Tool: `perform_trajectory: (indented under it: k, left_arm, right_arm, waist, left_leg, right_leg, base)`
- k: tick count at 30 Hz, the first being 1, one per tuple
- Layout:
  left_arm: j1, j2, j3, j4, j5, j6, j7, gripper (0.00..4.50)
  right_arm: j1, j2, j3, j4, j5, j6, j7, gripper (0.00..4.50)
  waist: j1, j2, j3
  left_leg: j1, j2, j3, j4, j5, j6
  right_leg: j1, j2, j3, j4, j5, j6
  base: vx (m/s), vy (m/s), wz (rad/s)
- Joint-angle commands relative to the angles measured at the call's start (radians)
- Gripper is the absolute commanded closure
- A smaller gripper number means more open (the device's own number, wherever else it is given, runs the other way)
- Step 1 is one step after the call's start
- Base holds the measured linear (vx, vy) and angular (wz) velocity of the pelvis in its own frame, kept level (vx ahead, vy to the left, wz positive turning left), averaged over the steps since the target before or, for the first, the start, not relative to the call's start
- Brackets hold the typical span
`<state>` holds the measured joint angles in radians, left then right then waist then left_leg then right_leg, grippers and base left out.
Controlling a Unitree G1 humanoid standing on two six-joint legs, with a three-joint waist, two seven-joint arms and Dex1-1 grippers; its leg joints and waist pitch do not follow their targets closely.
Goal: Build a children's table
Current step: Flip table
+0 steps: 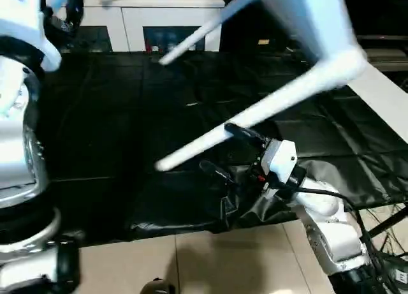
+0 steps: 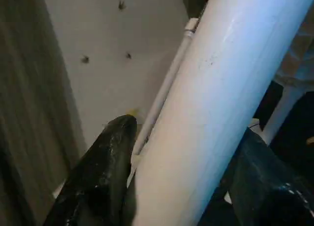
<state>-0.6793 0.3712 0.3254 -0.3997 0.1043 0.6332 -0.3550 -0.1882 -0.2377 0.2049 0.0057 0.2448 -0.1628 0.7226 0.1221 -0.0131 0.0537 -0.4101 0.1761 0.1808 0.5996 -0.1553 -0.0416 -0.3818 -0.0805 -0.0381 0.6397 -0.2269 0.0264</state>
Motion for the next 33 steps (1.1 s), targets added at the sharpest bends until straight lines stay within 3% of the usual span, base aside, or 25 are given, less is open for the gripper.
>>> perform_trajectory:
  k: [1,4,7,13,16,21,24,26,33]
  left_arm:
    - [-0.034,-0.04,0.072,-0.027,-0.077,0.039,0.064,2.01]
    - [-0.006,-0.077,0.1,-0.035,-0.083,0.057,0.104,2.01]
    - [0.024,-0.088,0.112,-0.027,-0.076,0.051,0.123,2.02]
    - [0.067,-0.096,0.118,-0.017,-0.077,0.036,0.124,2.15]
    - [0.085,-0.099,0.113,-0.014,-0.092,0.022,0.121,2.25]
    - [0.122,-0.11,0.108,-0.006,-0.128,0.003,0.101,2.35]
    - [0.195,-0.108,0.112,0.016,-0.159,-0.057,0.052,2.4]
    - [0.224,-0.114,0.112,0.016,-0.168,-0.071,0.04,2.45]
    - [0.341,-0.129,0.1,-0.013,-0.19,-0.119,0.018,2.67]
  right_arm:
    - [0.005,0.0,-0.029,0.002,0.035,0.024,-0.009,0.0]
    - [0.028,0.001,-0.084,-0.016,0.104,0.076,-0.023,0.0]
    - [0.058,-0.015,-0.14,-0.048,0.146,0.112,-0.05,0.0]
    - [0.068,-0.011,-0.207,-0.048,0.167,0.118,-0.112,0.0]
    - [0.027,-0.001,-0.239,0.0,0.149,0.135,-0.169,0.0]
    - [-0.06,0.007,-0.206,0.101,0.101,0.144,-0.176,0.0]
    - [-0.198,0.05,-0.228,0.276,0.094,0.163,-0.24,0.0]
    - [-0.247,0.06,-0.238,0.351,0.099,0.166,-0.244,0.0]
    - [-0.41,0.075,-0.282,0.593,0.074,0.121,-0.301,0.0]
  waist:
    - [-0.006,-0.006,-0.064]
    - [-0.01,-0.013,-0.063]
    - [-0.009,-0.012,-0.065]
    - [-0.02,-0.015,-0.062]
    - [-0.022,-0.014,-0.063]
    - [-0.025,-0.016,-0.064]
    - [-0.029,-0.019,-0.067]
    - [-0.028,-0.019,-0.068]
    - [-0.021,-0.02,-0.072]
  left_leg:
    - [0.032,0.051,-0.023,-0.076,-0.233,0.025]
    - [0.03,0.05,-0.022,-0.076,-0.226,0.031]
    - [0.028,0.05,-0.023,-0.075,-0.204,0.033]
    - [0.033,0.052,-0.024,-0.078,-0.225,0.018]
    - [0.036,0.051,-0.024,-0.078,-0.239,0.005]
    - [0.037,0.051,-0.023,-0.075,-0.233,-0.001]
    - [0.032,0.047,-0.024,-0.076,-0.213,-0.005]
    - [0.038,0.05,-0.02,-0.072,-0.21,-0.005]
    - [0.039,0.052,-0.016,-0.069,-0.16,-0.001]
  right_leg:
    - [0.02,-0.056,0.035,-0.082,-0.119,-0.192]
    - [0.023,-0.057,0.035,-0.082,-0.1,-0.197]
    - [0.026,-0.056,0.034,-0.079,-0.068,-0.196]
    - [0.023,-0.054,0.033,-0.082,-0.06,-0.194]
    - [0.022,-0.052,0.032,-0.082,-0.067,-0.195]
    - [0.021,-0.053,0.032,-0.08,-0.05,-0.2]
    - [0.025,-0.053,0.029,-0.075,-0.04,-0.21]
    - [0.021,-0.052,0.031,-0.072,-0.019,-0.212]
    - [0.022,-0.05,0.027,-0.062,0.071,-0.211]
  base:
    - [0.0,0.0,0.0]
    - [0.0,0.0,0.0]
    - [0.0,0.0,0.0]
    - [0.0,0.0,0.0]
    - [0.0,0.0,0.0]
    - [0.0,0.0,0.0]
    - [0.0,0.0,0.0]
    - [0.0,0.0,0.0]
    - [0.0,0.0,0.0]
